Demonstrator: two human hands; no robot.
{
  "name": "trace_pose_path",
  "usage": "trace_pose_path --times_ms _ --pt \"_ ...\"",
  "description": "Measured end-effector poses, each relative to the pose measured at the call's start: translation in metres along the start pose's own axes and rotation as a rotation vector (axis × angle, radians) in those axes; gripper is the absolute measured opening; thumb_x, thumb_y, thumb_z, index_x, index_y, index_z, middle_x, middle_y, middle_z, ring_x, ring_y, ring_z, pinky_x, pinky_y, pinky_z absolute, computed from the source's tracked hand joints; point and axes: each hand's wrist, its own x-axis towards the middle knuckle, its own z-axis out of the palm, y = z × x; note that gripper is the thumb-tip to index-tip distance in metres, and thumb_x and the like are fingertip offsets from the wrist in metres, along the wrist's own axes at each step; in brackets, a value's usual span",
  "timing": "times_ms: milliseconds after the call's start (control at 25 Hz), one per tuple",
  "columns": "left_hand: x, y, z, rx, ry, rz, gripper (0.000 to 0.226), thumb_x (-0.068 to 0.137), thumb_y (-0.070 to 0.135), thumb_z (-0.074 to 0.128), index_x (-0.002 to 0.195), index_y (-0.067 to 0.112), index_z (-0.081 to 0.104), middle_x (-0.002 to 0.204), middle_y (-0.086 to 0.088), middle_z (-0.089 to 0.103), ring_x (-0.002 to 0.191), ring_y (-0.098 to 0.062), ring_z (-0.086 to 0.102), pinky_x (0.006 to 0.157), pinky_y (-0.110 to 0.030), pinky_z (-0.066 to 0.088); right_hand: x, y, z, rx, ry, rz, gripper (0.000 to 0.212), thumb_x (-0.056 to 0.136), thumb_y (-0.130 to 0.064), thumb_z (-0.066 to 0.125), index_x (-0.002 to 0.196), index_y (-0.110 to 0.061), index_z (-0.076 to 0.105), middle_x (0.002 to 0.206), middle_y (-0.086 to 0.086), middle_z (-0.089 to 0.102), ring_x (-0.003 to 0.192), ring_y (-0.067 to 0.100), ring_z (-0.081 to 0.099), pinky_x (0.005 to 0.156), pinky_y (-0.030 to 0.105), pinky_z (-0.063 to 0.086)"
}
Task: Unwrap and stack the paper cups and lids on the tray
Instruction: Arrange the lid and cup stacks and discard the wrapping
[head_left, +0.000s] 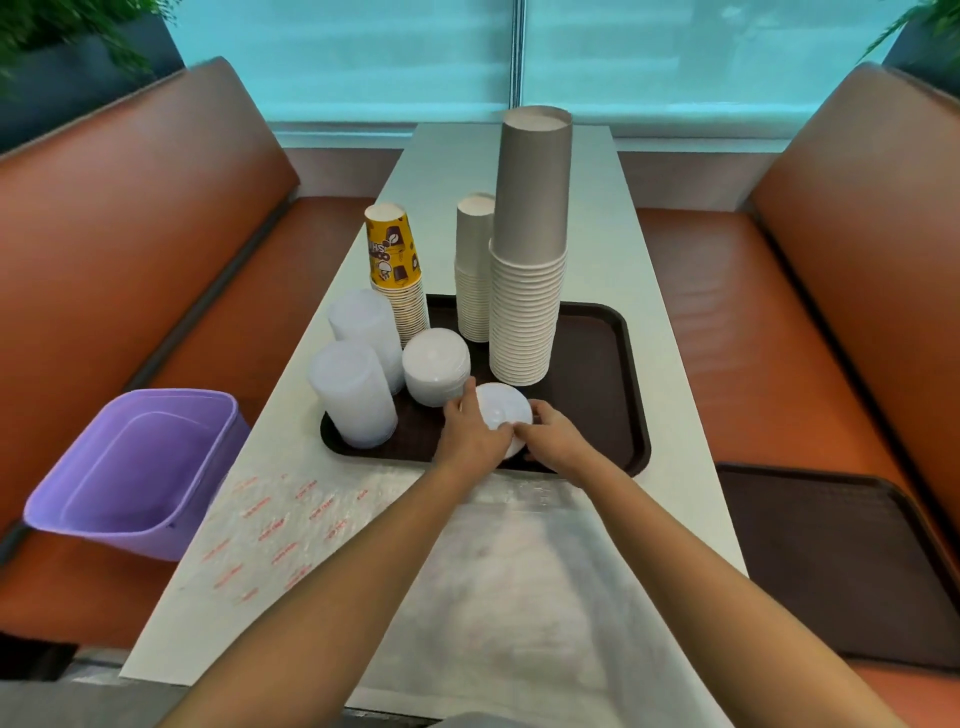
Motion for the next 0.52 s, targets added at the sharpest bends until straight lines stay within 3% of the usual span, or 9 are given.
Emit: trace_pose_path --times_ms 240,320,440,520 --pt "0.002 -0.012 -0.026 0.043 0.017 -0.02 0.072 0.09 0.035 0.056 0.149 0.021 0.015 0.148 -0.013 0.026 0.132 -0.03 0.035 0.103 -0.038 0.035 0.003 -0.02 0.019 -0.071 -0.039 0.063 0.048 0.092 -0.017 0.049 0.139 -0.011 0.04 0.133 0.011 0.052 0.118 0.026 0.051 0.1 0.041 0.045" --pt "0.001 -0.014 -0.028 0.037 0.029 -0.02 0.071 0.089 0.037 0.057 0.147 0.022 0.019 0.147 -0.011 0.029 0.13 -0.029 0.038 0.102 -0.037 0.036 0.003 -0.027 0.015 -0.202 -0.025 0.045 0.045 0.094 -0.017 0.045 0.137 -0.009 0.044 0.134 0.012 0.051 0.119 0.027 0.05 0.098 0.036 0.043" --pt "0.001 -0.013 -0.028 0.013 0.037 -0.024 0.071 0.088 0.037 0.059 0.146 0.021 0.021 0.145 -0.012 0.03 0.128 -0.029 0.04 0.101 -0.037 0.037 0.0 -0.042 0.009 -0.463 0.22 -0.157 0.042 0.094 -0.015 0.045 0.136 -0.008 0.048 0.136 0.015 0.048 0.122 0.029 0.049 0.097 0.036 0.041" --pt "0.001 -0.012 -0.028 -0.001 0.036 -0.025 0.071 0.088 0.037 0.06 0.146 0.021 0.021 0.144 -0.013 0.031 0.127 -0.03 0.041 0.1 -0.038 0.038 0.006 -0.061 0.01 -0.523 0.271 -0.393 0.038 0.094 -0.013 0.046 0.132 -0.011 0.053 0.135 0.011 0.048 0.121 0.027 0.049 0.097 0.034 0.041"
